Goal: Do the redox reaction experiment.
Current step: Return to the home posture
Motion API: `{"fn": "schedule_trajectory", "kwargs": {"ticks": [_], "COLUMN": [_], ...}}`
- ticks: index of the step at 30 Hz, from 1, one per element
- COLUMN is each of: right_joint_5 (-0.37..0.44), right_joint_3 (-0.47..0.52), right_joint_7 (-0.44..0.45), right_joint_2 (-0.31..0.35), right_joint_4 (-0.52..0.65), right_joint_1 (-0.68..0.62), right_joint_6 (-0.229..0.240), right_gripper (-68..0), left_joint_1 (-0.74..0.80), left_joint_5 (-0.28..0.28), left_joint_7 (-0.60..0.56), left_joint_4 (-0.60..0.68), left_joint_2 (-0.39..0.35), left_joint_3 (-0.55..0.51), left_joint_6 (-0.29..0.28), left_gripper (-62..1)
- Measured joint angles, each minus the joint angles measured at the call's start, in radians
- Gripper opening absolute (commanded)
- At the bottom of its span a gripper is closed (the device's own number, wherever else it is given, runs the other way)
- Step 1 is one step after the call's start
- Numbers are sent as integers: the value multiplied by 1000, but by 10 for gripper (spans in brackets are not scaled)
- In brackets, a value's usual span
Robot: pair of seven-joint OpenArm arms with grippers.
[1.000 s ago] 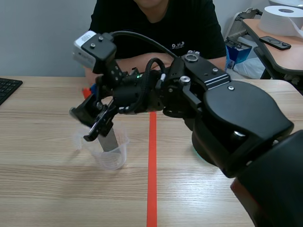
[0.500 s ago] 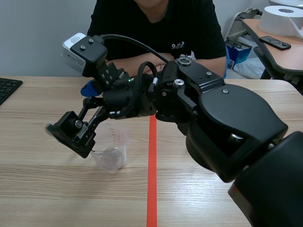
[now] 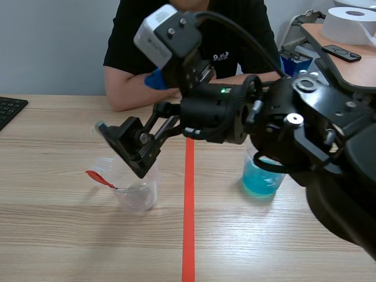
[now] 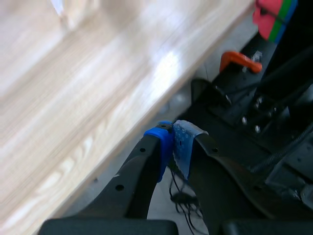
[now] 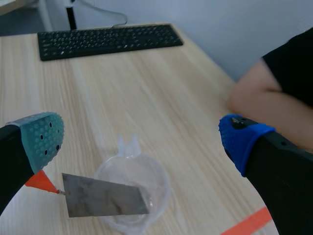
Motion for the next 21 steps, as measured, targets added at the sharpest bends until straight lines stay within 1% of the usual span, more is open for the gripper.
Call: {"fn": "schedule_trajectory", "kwargs": {"ticks": [2, 4, 6, 7, 11, 13, 14, 15, 16, 19, 20, 21], "right_joint_5": [19, 30, 71, 87, 166, 196, 213, 224, 232, 257, 269, 275], "right_joint_3": [33, 67, 99, 121, 218, 262, 285, 307, 332, 425, 460, 496], "right_joint_7": [-2, 5, 27, 39, 38, 38, 38, 39, 38, 38, 38, 38], "right_joint_2": [49, 99, 153, 177, 285, 341, 368, 391, 412, 459, 469, 474], "right_joint_4": [55, 92, 122, 138, 217, 266, 290, 314, 339, 404, 422, 439], "right_joint_1": [-37, -80, -130, -157, -264, -326, -360, -395, -433, -550, -590, -627], "right_joint_6": [-22, -42, -89, -101, -109, -109, -109, -109, -110, -117, -117, -117], "right_gripper": [4, 4, 4, 4, 4, 4, 4, 4, 4, 4, 4, 4], "left_joint_1": [0, 0, 0, 0, 27, 61, 78, 93, 103, 117, 117, 117], "left_joint_5": [-40, -70, -82, -90, -118, -148, -168, -176, -183, -199, -202, -218], "left_joint_7": [-20, -33, -35, -36, -49, -84, -88, -87, -84, -61, -34, 5], "left_joint_4": [29, 69, 115, 137, 231, 288, 320, 351, 381, 456, 475, 494], "left_joint_2": [-1, -3, -6, -8, -8, -8, -8, -8, -8, -8, -8, -8], "left_joint_3": [0, 0, 0, 0, 0, 0, 0, 0, 0, 0, 0, 0], "left_joint_6": [0, -2, 0, -1, 0, -2, -2, -2, -3, -4, -3, -3], "left_gripper": [-387, -294, -248, -231, -140, -75, -40, -6, 14, 14, 14, 14]}}
